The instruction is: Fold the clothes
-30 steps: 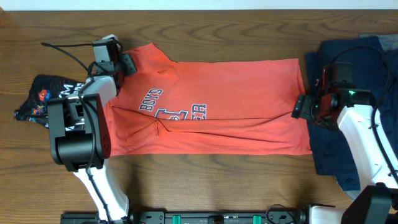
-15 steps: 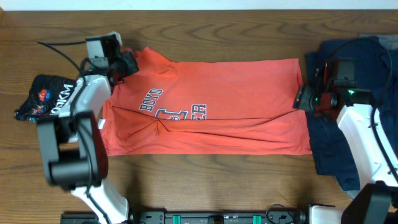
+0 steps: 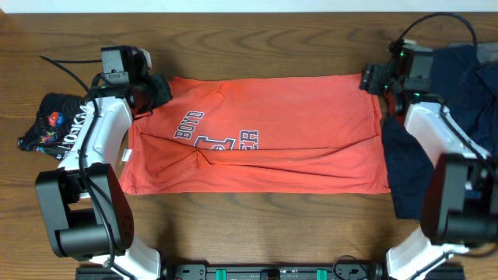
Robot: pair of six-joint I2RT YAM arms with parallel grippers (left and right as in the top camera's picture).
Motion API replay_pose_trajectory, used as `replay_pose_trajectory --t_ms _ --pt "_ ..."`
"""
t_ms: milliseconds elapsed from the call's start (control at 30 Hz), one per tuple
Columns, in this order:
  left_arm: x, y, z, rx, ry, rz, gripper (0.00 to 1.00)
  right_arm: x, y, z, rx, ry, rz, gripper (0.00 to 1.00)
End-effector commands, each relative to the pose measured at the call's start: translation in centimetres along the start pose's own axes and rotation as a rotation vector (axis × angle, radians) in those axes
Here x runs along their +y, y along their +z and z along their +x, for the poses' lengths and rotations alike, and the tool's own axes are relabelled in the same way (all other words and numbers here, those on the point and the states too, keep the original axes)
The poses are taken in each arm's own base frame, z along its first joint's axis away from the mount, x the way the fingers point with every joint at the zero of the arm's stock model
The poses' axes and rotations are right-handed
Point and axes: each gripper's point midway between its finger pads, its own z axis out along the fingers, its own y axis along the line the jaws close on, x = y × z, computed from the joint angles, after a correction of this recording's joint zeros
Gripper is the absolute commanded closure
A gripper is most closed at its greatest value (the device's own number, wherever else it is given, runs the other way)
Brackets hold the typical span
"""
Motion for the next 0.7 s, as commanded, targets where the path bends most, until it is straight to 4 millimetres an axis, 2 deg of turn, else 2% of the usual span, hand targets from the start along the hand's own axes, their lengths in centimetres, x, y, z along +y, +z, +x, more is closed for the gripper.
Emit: replay_pose_trajectory --t_ms 0,233,467,667 --pt "0.0 -0.1 0.2 0.016 -0.008 0.000 0.94 -0.5 2.4 1.0 0.008 -0.010 0.004 0.14" --pt "0.1 -0.1 0.5 0.026 -0.011 -0.003 0.94 -0.4 6.5 3.2 -0.001 -0.016 -0.015 0.11" --pt "0.1 0.0 0.6 0.029 -0.012 -0.005 0.94 -0.1 7.9 4.1 -0.011 -0.023 -0.026 0.12" --pt "0.2 0.0 0.7 0.033 -0.013 -0.006 0.94 0.1 8.4 5.1 0.011 -0.014 -0.030 0.16"
